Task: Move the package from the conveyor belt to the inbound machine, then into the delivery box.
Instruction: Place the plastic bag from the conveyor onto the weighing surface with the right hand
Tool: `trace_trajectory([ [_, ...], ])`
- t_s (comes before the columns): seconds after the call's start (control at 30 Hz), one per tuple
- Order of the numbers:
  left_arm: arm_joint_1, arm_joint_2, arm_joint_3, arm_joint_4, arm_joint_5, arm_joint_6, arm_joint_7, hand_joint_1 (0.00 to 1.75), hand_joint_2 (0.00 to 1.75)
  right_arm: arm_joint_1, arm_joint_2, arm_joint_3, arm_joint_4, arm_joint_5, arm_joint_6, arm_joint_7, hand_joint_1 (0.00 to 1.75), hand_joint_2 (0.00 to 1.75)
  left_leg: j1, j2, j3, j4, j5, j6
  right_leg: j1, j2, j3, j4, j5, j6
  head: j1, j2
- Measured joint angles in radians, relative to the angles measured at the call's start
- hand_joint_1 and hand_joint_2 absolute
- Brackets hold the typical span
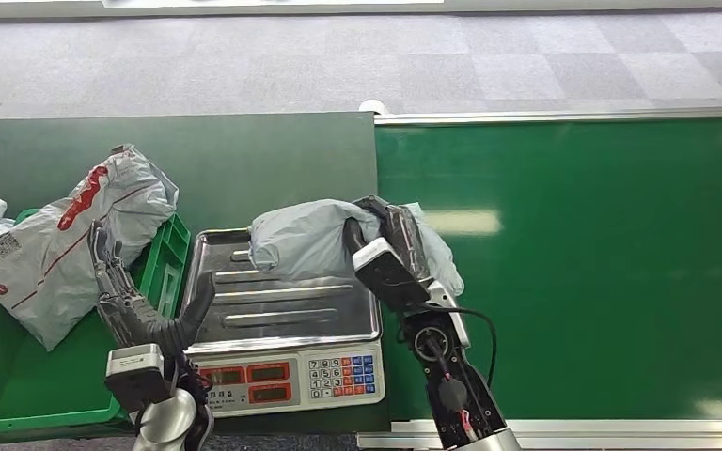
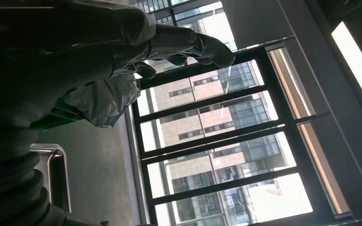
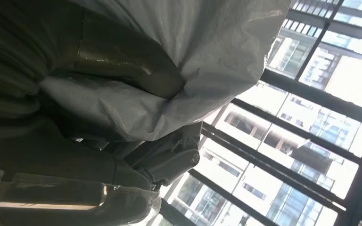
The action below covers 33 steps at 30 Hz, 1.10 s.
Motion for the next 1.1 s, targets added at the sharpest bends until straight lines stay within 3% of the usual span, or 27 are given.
trace_trajectory([
  [0.23, 0.000, -0.013, 0.023, -0.003, 0.002, 0.002, 0.000, 0.00, 1.75, -0.028, 0.025, 0.075, 0.054, -0.005, -0.001, -0.033, 1.71, 1.75, 0.000, -0.001, 0.000, 0.000, 0.000, 0.000, 0.000, 0.000, 0.000, 0.000, 0.000, 0.000, 0.000, 0.000],
  [0.37, -0.003, -0.019, 0.038, -0.006, 0.002, 0.002, 0.000, 0.00, 1.75, -0.048, 0.032, 0.096, 0.069, -0.020, -0.001, -0.031, 0.02, 1.75, 0.000, -0.001, 0.000, 0.000, 0.000, 0.000, 0.000, 0.000, 0.000, 0.000, 0.000, 0.000, 0.000, 0.000],
  [0.87, -0.004, -0.034, 0.073, -0.012, -0.006, -0.013, 0.000, 0.00, 1.75, -0.083, 0.039, 0.113, 0.126, -0.095, -0.024, -0.019, 0.00, 1.75, 0.000, -0.001, 0.000, 0.000, 0.000, 0.000, 0.000, 0.000, 0.000, 0.000, 0.000, 0.000, 0.000, 0.000],
  [1.1, -0.011, -0.037, 0.076, -0.008, -0.007, -0.031, 0.000, 0.00, 1.75, -0.081, 0.039, 0.098, 0.117, -0.226, 0.073, -0.098, 0.00, 1.75, 0.000, 0.000, 0.000, 0.000, 0.000, 0.000, 0.000, 0.000, -0.001, 0.000, 0.000, 0.000, 0.000, 0.000],
])
